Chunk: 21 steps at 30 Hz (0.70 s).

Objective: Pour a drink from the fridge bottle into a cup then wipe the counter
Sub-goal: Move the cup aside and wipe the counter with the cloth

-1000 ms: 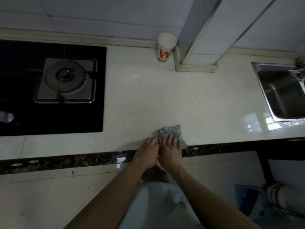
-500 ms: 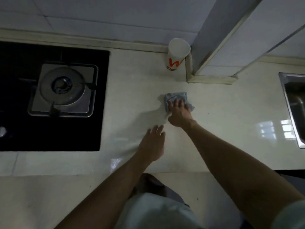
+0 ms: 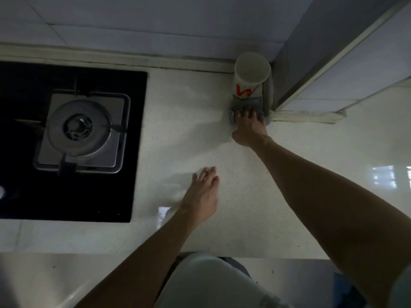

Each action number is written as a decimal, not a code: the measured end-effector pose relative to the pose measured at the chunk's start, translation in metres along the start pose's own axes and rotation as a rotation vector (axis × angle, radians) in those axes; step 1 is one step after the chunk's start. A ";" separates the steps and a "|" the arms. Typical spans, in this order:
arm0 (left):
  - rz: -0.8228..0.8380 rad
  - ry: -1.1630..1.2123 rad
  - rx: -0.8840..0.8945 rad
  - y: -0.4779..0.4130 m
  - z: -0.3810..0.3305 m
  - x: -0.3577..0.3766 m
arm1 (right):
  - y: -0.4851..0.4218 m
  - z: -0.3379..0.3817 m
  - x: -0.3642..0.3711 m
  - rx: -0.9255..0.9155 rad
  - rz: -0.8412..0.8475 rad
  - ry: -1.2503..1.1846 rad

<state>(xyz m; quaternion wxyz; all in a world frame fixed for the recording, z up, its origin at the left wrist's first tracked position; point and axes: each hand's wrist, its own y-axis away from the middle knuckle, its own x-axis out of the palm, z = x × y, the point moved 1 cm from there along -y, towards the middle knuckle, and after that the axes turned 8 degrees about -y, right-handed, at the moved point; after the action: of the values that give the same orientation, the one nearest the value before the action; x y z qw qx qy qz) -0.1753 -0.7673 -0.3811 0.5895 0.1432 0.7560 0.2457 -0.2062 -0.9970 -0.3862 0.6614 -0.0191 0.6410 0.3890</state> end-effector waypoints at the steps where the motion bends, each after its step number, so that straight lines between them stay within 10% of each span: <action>1: -0.004 0.026 0.009 -0.001 0.002 -0.002 | -0.001 0.000 -0.001 0.001 0.004 -0.006; 21: -0.210 0.051 0.017 0.136 0.017 0.070 | 0.164 0.048 0.097 -0.069 -0.013 0.033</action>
<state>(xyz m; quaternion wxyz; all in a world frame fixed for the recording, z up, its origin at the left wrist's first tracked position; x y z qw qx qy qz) -0.1876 -0.6148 -0.3685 0.5912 0.0618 0.7839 0.1794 -0.2665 -0.8098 -0.3837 0.6520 -0.0525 0.6379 0.4064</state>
